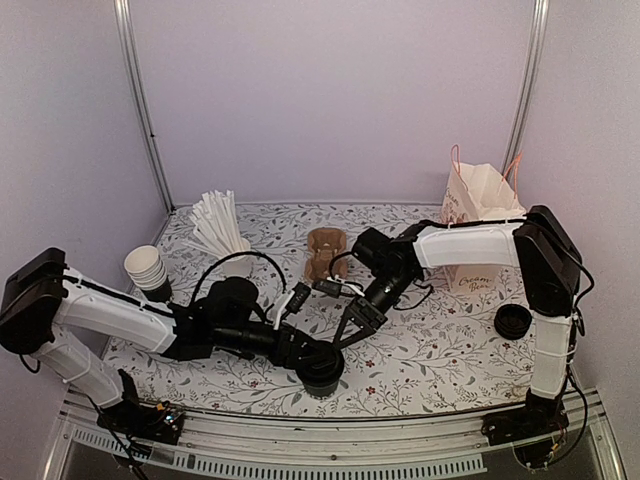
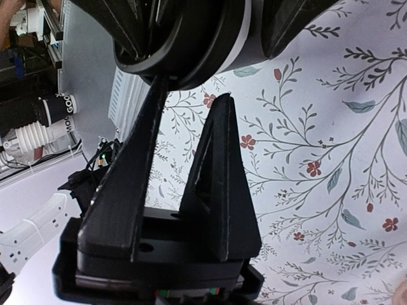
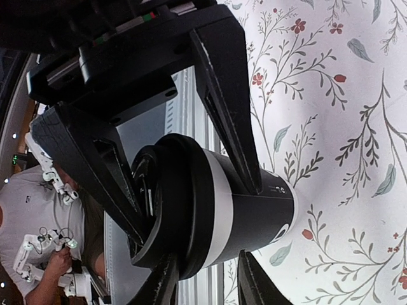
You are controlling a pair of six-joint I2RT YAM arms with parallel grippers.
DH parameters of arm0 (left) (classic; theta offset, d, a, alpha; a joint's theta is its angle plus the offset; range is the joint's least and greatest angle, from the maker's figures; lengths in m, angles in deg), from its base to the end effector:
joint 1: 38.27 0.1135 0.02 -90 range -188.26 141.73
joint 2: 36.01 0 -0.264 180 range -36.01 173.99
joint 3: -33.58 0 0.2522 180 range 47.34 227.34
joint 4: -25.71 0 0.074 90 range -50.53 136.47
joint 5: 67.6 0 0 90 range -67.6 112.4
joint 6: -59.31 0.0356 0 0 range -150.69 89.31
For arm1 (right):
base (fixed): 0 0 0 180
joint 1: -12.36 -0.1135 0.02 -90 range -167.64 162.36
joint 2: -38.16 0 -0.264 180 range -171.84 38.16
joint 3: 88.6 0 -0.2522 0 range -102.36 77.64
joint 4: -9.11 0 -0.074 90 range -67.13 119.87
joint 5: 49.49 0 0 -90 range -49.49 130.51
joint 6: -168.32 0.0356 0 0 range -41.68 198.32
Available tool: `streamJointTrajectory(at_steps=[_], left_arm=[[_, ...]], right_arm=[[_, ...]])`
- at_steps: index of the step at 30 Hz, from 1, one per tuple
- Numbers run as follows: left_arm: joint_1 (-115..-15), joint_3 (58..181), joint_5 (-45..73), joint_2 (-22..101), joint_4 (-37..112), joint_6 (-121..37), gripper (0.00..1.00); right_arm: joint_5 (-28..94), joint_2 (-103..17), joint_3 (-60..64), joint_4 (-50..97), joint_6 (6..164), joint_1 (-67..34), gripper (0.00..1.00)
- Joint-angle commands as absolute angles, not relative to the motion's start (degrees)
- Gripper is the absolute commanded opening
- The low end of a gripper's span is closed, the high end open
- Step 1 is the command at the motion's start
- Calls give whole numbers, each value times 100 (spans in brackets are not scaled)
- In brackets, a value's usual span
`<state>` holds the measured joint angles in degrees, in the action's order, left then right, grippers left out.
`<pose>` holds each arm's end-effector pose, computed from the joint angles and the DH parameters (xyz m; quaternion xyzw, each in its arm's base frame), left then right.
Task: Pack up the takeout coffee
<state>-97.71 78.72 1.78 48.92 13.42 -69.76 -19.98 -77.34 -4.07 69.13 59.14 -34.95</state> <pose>0.1344 -0.2523 0.1655 0.2401 0.8114 -0.4866 0.2172 0.2392 0.3050 0.1752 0.5083 -0.6958 -0.5050 0.0493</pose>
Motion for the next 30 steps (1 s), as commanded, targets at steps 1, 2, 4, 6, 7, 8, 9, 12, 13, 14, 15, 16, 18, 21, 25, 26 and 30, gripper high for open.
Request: streamJointTrajectory(at_steps=[1, 2, 4, 6, 7, 8, 9, 12, 13, 14, 15, 16, 18, 21, 25, 26, 30], left_arm=[[-9826, 8001, 471, 4820, 2237, -6763, 63], [-9829, 8035, 473, 4805, 2241, -6767, 64], [-9845, 8088, 469, 4753, 2219, -6784, 66], [-9856, 8143, 464, 4666, 2186, -6793, 67], [-9869, 8168, 465, 4612, 2185, -6788, 68], [-9867, 8186, 436, 4563, 2173, -6791, 70], [-9861, 8177, 402, 4478, 2120, -6806, 71], [-9864, 8177, 357, 4284, 1992, -6857, 72], [-9859, 8198, 359, 4226, 1992, -6858, 72], [-9863, 8224, 359, 4169, 2018, -6850, 72], [-9858, 8254, 380, 4116, 2101, -6842, 72], [-9859, 8281, 415, 4067, 2183, -6826, 72], [-9857, 8336, 513, 3968, 2405, -6802, 72], [-9859, 8359, 801, 3791, 2853, -6840, 72], [-9895, 8299, 930, 3530, 3371, -6949, 72], [-9918, 8242, 947, 3466, 3465, -6981, 72], [-10023, 7976, 1043, 3200, 3624, -7276, 69]], right_arm=[[-1350, -7681, -491, 7352, 5429, -3538, 35], [-1387, -7687, -513, 7373, 5404, -3536, 37], [-1477, -7700, -575, 7427, 5366, -3537, 39], [-1587, -7699, -677, 7505, 5301, -3528, 41], [-1618, -7686, -715, 7534, 5266, -3528, 41], [-1640, -7672, -751, 7567, 5246, -3520, 42], [-1668, -7657, -779, 7601, 5192, -3512, 43], [-1768, -7574, -829, 7638, 5144, -3455, 44], [-1782, -7554, -844, 7648, 5139, -3430, 45], [-1804, -7517, -853, 7660, 5128, -3412, 45], [-1834, -7498, -858, 7674, 5119, -3391, 45], [-1870, -7475, -858, 7681, 5101, -3369, 45], [-1936, -7440, -858, 7708, 5069, -3348, 46], [-1964, -7400, -867, 7776, 5018, -3336, 47], [-1900, -7206, -763, 7783, 4892, -3335, 50], [-1802, -7101, -675, 7699, 4862, -3335, 50], [-1234, -6500, -336, 7180, 4888, -3337, 53]])
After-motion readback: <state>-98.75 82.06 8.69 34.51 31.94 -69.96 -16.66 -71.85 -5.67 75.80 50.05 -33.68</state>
